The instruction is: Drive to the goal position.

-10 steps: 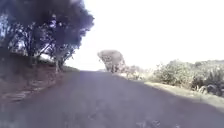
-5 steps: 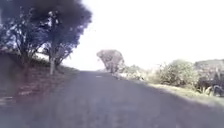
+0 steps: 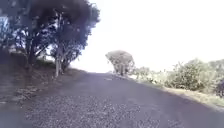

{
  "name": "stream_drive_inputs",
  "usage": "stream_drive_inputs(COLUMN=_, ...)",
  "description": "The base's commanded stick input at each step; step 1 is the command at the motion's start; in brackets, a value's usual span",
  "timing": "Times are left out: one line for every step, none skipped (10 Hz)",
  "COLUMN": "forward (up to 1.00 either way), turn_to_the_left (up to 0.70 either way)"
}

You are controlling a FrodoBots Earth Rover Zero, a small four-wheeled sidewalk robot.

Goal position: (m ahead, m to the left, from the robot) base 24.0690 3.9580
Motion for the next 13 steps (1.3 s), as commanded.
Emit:
stream_drive_inputs(forward=1.00, turn_to_the_left=0.00)
stream_drive_inputs(forward=1.00, turn_to_the_left=0.00)
stream_drive_inputs(forward=1.00, turn_to_the_left=0.00)
stream_drive_inputs(forward=1.00, turn_to_the_left=0.00)
stream_drive_inputs(forward=1.00, turn_to_the_left=0.00)
stream_drive_inputs(forward=1.00, turn_to_the_left=0.00)
stream_drive_inputs(forward=1.00, turn_to_the_left=0.00)
stream_drive_inputs(forward=1.00, turn_to_the_left=0.00)
stream_drive_inputs(forward=1.00, turn_to_the_left=0.00)
stream_drive_inputs(forward=1.00, turn_to_the_left=0.00)
stream_drive_inputs(forward=1.00, turn_to_the_left=0.00)
stream_drive_inputs(forward=1.00, turn_to_the_left=0.00)
stream_drive_inputs(forward=1.00, turn_to_the_left=0.00)
